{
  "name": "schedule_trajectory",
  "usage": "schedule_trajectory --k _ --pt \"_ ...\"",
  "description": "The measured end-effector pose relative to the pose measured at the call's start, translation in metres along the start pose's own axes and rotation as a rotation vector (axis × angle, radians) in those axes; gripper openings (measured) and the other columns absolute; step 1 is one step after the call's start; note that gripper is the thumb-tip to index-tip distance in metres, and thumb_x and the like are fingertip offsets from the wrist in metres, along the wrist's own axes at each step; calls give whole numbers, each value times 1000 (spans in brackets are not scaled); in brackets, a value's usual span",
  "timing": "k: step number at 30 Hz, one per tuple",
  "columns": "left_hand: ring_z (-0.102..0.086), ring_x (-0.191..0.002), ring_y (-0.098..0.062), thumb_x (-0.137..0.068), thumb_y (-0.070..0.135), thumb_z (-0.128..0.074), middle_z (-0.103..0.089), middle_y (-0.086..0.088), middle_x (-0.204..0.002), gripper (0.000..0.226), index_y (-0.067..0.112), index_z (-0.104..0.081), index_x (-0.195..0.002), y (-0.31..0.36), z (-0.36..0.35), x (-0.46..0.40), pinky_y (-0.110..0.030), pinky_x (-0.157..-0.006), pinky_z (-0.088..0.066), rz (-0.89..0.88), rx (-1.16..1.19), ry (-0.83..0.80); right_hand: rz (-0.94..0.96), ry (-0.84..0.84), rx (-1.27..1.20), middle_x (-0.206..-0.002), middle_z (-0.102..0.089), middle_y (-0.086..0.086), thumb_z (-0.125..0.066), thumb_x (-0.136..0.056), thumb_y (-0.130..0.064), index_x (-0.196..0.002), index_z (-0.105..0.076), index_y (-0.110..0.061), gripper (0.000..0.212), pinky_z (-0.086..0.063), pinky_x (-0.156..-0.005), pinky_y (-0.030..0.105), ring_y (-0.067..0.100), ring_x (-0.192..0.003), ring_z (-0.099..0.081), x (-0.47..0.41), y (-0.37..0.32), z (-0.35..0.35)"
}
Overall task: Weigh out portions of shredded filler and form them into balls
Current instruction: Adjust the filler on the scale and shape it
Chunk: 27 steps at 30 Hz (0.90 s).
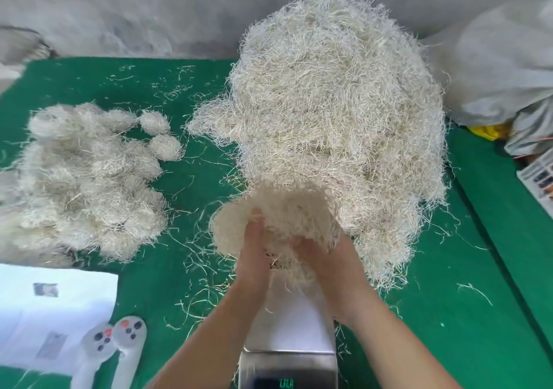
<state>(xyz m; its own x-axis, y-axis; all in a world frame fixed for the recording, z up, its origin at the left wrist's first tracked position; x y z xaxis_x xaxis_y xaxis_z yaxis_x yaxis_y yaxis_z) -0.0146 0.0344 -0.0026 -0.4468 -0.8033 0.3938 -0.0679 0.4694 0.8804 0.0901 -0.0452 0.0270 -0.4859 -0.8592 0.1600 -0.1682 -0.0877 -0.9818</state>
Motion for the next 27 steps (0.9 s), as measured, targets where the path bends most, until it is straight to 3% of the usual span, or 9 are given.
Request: schedule_trajectory --k 2,4,7,10,14,17,20,23,27 --pt "-54 -134 -18 -68 90 -33 -61 4 -145 86 46 -62 -136 -15 10 7 -50 -121 -30 89 -43 15 -56 -54 -25 -125 -74 0 -84 -77 -56 -133 -65 -30 65 -53 -102 52 24 -117 -71 1 4 5" --pt "-57 -130 -26 -80 88 -37 -61 -3 -143 87 29 -59 -140 -30 23 11 -50 -117 -34 202 -231 10 -104 -81 15 -125 -75 -1 -84 -77 -60 -132 -66 -31 64 -52 -103 57 25 -116 -71 4 17 9" --pt "-67 -106 -27 -79 78 -54 -68 -9 -117 69 17 -67 -108 -42 41 10 -43 -100 -52 382 -390 -76 -151 -30 -83 -118 -77 6 -85 -72 -65 -119 -73 -32 59 -61 -91 50 30 -107 -75 9 35 18" --pt "-70 -110 -27 -85 54 -76 -68 -18 -128 67 6 -59 -128 -50 51 6 -39 -93 -57 325 -347 -107 -284 19 7 -121 -71 0 -82 -61 -79 -129 -52 -34 87 -61 -83 44 27 -103 -73 10 56 31" --pt "-71 -115 -27 -98 47 -52 -72 -13 -127 42 23 -73 -125 -69 31 13 -48 -92 -59 325 -26 -232 -268 -25 341 -125 -64 -2 -59 -70 -93 -124 -41 -40 77 -59 -76 32 13 -99 -71 17 82 24" --pt "-73 -92 1 -102 42 -58 -77 18 -106 18 50 -73 -107 -77 26 16 -38 -92 -54 198 -366 -202 -153 33 680 -129 -56 9 -56 -90 -73 -129 -58 -22 63 -54 -97 43 23 -112 -61 18 96 30" --pt "-73 -77 -2 -98 32 -68 -77 12 -98 35 28 -57 -131 -85 46 12 -30 -78 -59 126 -566 -60 -186 21 858 -135 -62 4 -60 -98 -57 -139 -56 -20 55 -49 -96 35 17 -106 -60 26 104 44" --pt "-63 -103 -19 -91 44 -72 -55 -10 -139 74 31 -33 -152 -83 72 14 -38 -89 -55 151 -703 26 -256 -35 1007 -143 -60 -3 -62 -98 -55 -142 -47 -28 55 -49 -98 37 11 -94 -62 36 109 56" --pt "-48 -118 -25 -100 51 -51 -48 1 -129 48 28 -46 -142 -76 97 14 -51 -106 -41 170 -539 158 -225 -5 718 -153 -47 -5 -65 -99 -36 -156 -35 -31 65 -49 -77 18 1 -91 -61 37 93 72"
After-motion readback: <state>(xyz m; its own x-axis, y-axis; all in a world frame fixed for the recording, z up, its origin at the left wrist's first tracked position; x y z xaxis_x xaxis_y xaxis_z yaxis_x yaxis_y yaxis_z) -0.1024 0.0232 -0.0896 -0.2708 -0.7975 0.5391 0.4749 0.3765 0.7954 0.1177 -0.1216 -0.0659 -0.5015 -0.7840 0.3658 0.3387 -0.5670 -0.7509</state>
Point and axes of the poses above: each hand's wrist, its own x-axis away from the middle knuckle, its own z-axis out of the back of the hand, y = z × x, the point moved 7 cm from there along -x, towards the middle knuckle
